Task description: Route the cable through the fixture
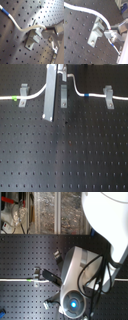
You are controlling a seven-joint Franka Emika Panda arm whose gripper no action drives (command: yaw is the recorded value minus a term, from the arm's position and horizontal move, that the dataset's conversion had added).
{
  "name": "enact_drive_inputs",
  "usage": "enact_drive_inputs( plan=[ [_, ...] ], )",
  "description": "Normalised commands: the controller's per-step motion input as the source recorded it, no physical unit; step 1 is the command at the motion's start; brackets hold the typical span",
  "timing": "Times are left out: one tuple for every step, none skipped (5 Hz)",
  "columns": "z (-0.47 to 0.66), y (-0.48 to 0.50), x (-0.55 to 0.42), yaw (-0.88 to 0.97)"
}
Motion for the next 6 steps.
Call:
enact_drive_inputs(
  plan=[
    [0.00,0.000,0.000,0.01],
    [0.12,0.003,0.002,0.00],
    [0.75,0.028,-0.059,0.00],
    [0.01,0.000,0.000,0.00],
    [0.20,0.076,-0.158,0.58],
    [0.04,0.096,-0.277,0.58]
  ],
)
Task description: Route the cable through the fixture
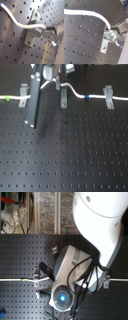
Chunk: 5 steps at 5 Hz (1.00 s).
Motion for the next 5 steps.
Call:
enact_drive_inputs(
  plan=[
    [0.04,0.000,0.000,0.00],
    [0.59,-0.048,-0.020,-0.25],
    [0.01,0.000,0.000,0.00],
    [0.40,-0.045,-0.146,-0.07],
    [0.05,-0.015,-0.006,-0.01]
  ],
)
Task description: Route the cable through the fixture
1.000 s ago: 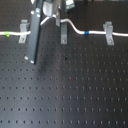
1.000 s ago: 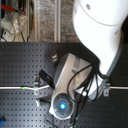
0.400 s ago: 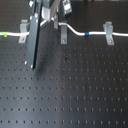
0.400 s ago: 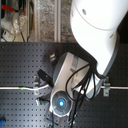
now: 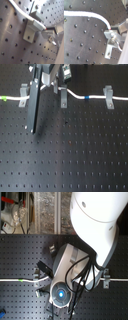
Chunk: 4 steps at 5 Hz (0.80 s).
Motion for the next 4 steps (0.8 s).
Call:
enact_drive_inputs(
  plan=[
    [0.00,-0.036,-0.014,0.00],
    [0.31,0.005,0.006,-0.46],
    [0.03,0.000,0.001,0.00],
    [0.36,-0.097,-0.050,-0.69]
  ],
)
